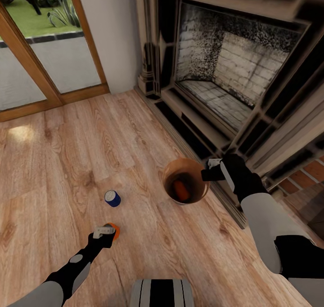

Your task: Put the three can of soda from the living room inside the tash can in the kitchen.

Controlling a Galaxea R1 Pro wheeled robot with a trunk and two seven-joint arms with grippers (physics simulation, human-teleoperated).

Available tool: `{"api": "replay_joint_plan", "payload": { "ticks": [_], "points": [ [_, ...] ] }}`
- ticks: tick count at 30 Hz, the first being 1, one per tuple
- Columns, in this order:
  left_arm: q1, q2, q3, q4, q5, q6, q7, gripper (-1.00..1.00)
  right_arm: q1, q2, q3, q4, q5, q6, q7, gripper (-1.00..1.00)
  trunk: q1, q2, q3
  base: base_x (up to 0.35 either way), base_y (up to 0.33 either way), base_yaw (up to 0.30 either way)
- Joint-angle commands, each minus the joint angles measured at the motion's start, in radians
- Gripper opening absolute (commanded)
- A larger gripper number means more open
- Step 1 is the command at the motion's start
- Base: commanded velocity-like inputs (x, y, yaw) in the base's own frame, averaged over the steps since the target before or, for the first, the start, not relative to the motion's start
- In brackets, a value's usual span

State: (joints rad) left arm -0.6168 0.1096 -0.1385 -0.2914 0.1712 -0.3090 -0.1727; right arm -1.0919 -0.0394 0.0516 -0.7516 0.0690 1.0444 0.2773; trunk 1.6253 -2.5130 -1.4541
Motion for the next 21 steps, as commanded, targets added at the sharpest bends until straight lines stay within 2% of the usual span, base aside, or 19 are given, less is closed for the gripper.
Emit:
{"api": "replay_joint_plan", "payload": {
  "ticks": [1,6,21],
  "points": [
    [0.0,0.0,0.0,0.001,-0.001,0.0,0.0,-1.0,0.0,0.001,-0.001,0.0,-0.028,0.003,0.008,-1.0,0.0,0.0,0.0,0.0,0.0,0.0],
    [0.0,0.0,0.0,0.001,-0.001,0.002,0.0,-1.0,0.001,0.003,0.0,0.0,-0.028,0.003,0.008,-1.0,0.0,0.0,0.0,0.0,0.0,0.0],
    [0.0,-0.001,0.0,0.003,-0.008,0.007,0.005,-1.0,0.003,0.006,0.001,-0.001,-0.025,0.003,0.008,-1.0,-0.007,0.003,0.058,0.0,0.0,0.0]
  ]
}}
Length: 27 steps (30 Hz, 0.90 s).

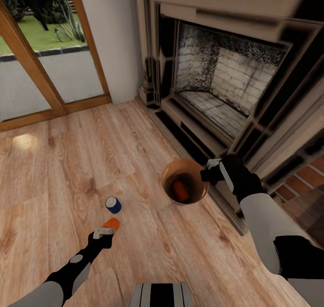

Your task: Put the three can of soda from the living room inside the tash can in the kitchen.

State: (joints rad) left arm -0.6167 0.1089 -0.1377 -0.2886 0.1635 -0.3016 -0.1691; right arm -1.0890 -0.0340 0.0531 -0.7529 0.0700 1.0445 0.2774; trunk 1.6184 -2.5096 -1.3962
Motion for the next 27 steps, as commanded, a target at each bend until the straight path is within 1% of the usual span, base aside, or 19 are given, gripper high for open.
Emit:
{"api": "replay_joint_plan", "payload": {
  "ticks": [1,14,18,20,21,22,25,27],
  "points": [
    [0.0,0.0,0.0,0.0,-0.001,0.0,0.001,-1.0,0.0,0.0,-0.001,0.0,-0.026,0.003,0.008,-1.0,0.0,0.0,0.004,0.0,0.0,0.0],
    [0.0,0.0,0.0,0.0,-0.001,0.0,-0.001,-1.0,0.0,0.002,0.0,0.0,-0.025,0.003,0.008,-1.0,-0.006,0.003,0.054,0.0,0.0,0.0],
    [0.0,0.001,0.0,0.001,0.0,0.011,-0.006,-1.0,0.001,0.002,0.0,0.0,-0.025,0.003,0.008,-1.0,-0.006,0.003,0.054,0.0,0.0,0.0],
    [0.0,0.001,-0.001,0.001,0.0,0.041,-0.006,-1.0,0.001,0.002,0.0,0.0,-0.025,0.003,0.008,-1.0,-0.006,0.003,0.054,0.0,0.0,0.0],
    [0.0,0.001,-0.001,0.001,0.001,0.094,-0.004,-1.0,0.001,0.002,0.001,0.0,-0.024,0.003,0.008,-1.0,-0.006,0.003,0.054,0.0,0.0,0.0],
    [0.0,0.001,-0.001,0.001,0.002,0.166,-0.001,-1.0,0.001,0.002,0.001,0.0,-0.024,0.003,0.008,-1.0,-0.006,0.003,0.054,0.0,0.0,0.0],
    [0.0,0.001,-0.002,0.0,0.003,0.215,0.002,-1.0,0.001,0.002,0.002,0.0,-0.024,0.003,0.006,-1.0,-0.006,0.003,0.054,0.0,0.0,0.0],
    [0.0,0.002,-0.002,0.0,0.003,0.224,0.002,-1.0,0.001,0.002,0.002,0.0,-0.024,0.003,0.004,-1.0,-0.006,0.003,0.054,0.0,0.0,0.0]
  ]
}}
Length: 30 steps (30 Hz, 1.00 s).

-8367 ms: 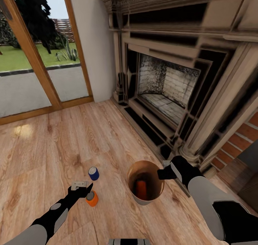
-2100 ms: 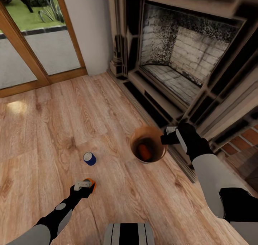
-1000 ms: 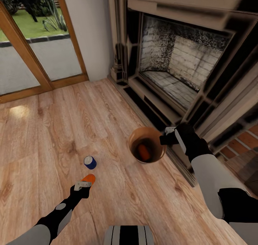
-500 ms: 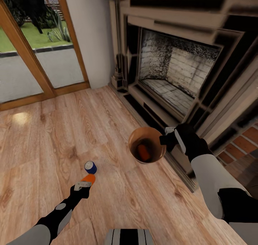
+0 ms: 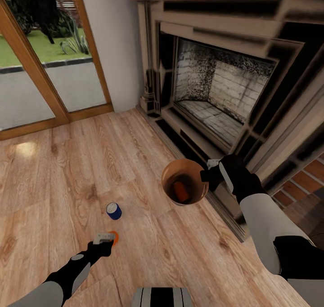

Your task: Put the three can of soda from the living room inside the tash can in the kitchen.

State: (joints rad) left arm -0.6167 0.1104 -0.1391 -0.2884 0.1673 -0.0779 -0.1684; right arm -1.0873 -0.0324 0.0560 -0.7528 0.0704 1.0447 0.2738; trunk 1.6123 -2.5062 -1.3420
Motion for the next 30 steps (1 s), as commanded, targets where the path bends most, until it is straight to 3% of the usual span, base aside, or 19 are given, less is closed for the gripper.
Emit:
{"api": "replay_joint_plan", "payload": {
  "ticks": [1,9,30],
  "points": [
    [0.0,0.0,0.0,0.0,0.0,0.005,0.002,-1.0,0.0,0.0,-0.001,0.0,-0.025,0.002,0.003,-1.0,0.0,0.0,0.0,0.0,0.0,0.0],
    [0.0,0.0,0.0,0.0,-0.001,-0.017,0.001,-1.0,0.0,0.0,-0.002,0.0,-0.026,0.002,-0.032,-1.0,0.0,0.0,0.0,0.0,0.0,0.0],
    [0.0,0.001,-0.001,-0.014,0.001,-0.021,-0.007,-1.0,0.0,0.0,-0.003,0.001,-0.027,0.002,-0.035,-1.0,0.0,0.0,0.0,-0.004,0.0,0.0]
  ]
}}
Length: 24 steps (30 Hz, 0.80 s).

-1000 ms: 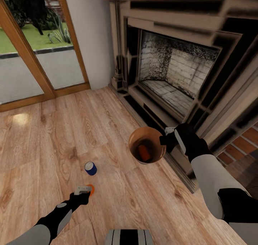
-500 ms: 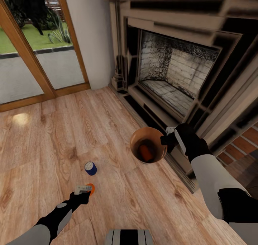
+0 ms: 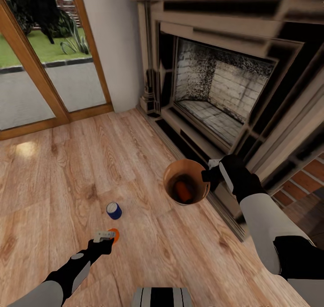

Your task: Put the three can of soda from the living room inside the tash can in the kitchen.

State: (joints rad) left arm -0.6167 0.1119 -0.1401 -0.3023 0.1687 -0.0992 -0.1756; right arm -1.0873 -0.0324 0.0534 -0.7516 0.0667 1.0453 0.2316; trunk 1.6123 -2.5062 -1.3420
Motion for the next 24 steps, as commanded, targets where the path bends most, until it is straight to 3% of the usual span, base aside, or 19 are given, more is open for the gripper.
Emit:
{"api": "replay_joint_plan", "payload": {
  "ticks": [1,14,19,24],
  "points": [
    [0.0,0.0,0.0,0.0,0.0,0.001,0.0,-1.0,0.0,0.0,-0.001,0.0,-0.024,0.002,0.008,-1.0,0.0,0.0,0.0,-0.162,0.0,0.0],
    [0.0,0.0,-0.001,0.0,0.0,0.001,0.008,-1.0,0.0,0.0,-0.001,0.0,-0.025,0.002,0.008,-1.0,0.0,0.0,0.0,-0.276,0.0,0.0],
    [0.0,0.0,-0.001,-0.002,0.0,-0.003,0.006,-1.0,0.0,0.0,-0.002,0.001,-0.025,0.002,0.008,-1.0,0.0,0.0,0.0,-0.065,0.0,0.0],
    [0.0,0.0,0.0,-0.041,0.0,-0.015,0.001,-1.0,0.001,-0.001,-0.003,0.004,-0.025,0.002,0.008,-1.0,-0.002,0.001,0.019,-0.009,0.0,0.0]
  ]
}}
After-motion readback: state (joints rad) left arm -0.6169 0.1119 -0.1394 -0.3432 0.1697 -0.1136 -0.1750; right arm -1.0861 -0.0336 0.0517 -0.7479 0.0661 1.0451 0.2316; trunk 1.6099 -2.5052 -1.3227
